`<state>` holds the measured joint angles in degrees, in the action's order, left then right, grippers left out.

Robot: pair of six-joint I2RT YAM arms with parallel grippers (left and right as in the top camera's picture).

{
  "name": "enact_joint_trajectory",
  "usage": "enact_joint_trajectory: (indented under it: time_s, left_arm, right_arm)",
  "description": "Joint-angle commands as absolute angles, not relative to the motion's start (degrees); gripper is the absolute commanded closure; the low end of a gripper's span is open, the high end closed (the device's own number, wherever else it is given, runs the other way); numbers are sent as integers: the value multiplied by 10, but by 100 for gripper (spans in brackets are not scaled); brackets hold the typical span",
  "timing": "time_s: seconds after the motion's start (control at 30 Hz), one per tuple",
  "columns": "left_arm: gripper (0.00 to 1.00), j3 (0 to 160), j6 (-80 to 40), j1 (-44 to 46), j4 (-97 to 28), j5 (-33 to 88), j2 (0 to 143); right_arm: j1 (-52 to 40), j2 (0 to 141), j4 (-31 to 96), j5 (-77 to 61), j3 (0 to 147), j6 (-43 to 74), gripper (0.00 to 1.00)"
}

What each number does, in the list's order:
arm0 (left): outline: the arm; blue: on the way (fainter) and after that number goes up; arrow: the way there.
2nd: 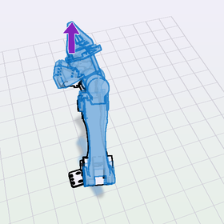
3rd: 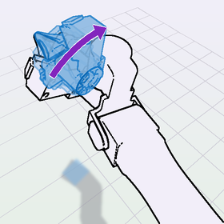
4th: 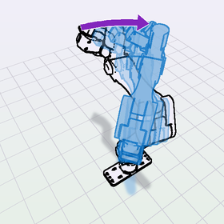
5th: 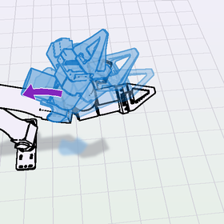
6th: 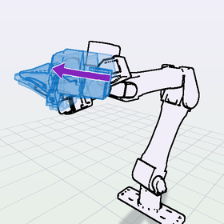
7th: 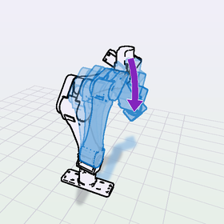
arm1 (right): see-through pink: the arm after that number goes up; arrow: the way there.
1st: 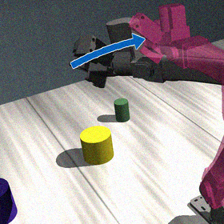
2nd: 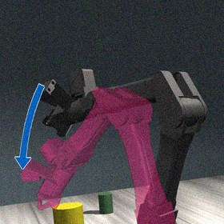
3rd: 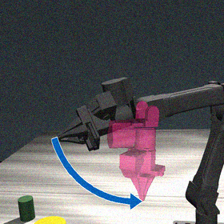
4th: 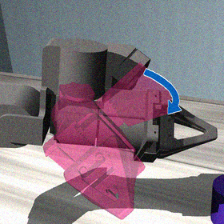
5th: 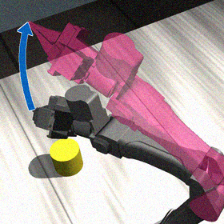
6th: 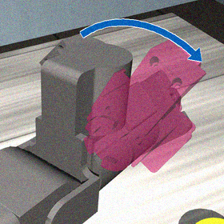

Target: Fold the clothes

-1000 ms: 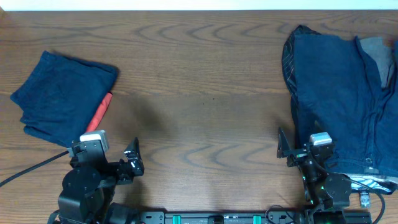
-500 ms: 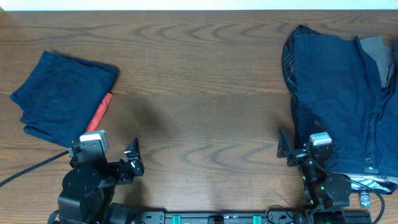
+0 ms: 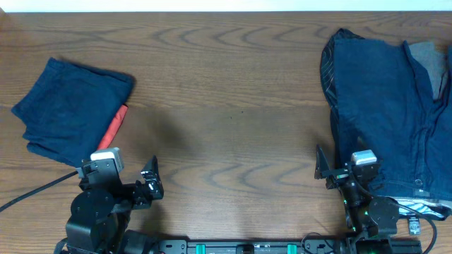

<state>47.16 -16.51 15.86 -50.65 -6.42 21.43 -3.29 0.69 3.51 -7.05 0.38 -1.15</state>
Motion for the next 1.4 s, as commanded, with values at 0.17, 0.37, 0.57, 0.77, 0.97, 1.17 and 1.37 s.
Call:
enact_joint_trajectory:
  time_s: [0.17, 0.37, 0.57, 0.77, 0.97, 1.17, 1.37]
  left_arm:
    - [2, 469, -166, 161, -505, -69, 213]
    - [2, 467, -166, 158, -505, -69, 202]
    - [2, 448, -136, 97, -538, -71, 161]
    - [2, 346, -136, 30, -513, -71, 80]
    - [2, 208, -136, 0, -383, -67, 1]
    - [2, 106, -136, -4, -221, -67, 1]
    - [2, 11, -136, -4, -55, -66, 1]
  right_arm:
    - [-37, 3, 37, -67, 3, -22, 1]
    - [-37, 3, 37, -67, 3, -22, 1]
    - [-37, 3, 37, -67, 3, -22, 1]
    - [-37, 3, 37, -67, 3, -22, 1]
    - [-37, 3, 37, -67, 3, -22, 1]
    - [-37, 3, 37, -67, 3, -22, 1]
    - [-37, 3, 37, -67, 3, -22, 1]
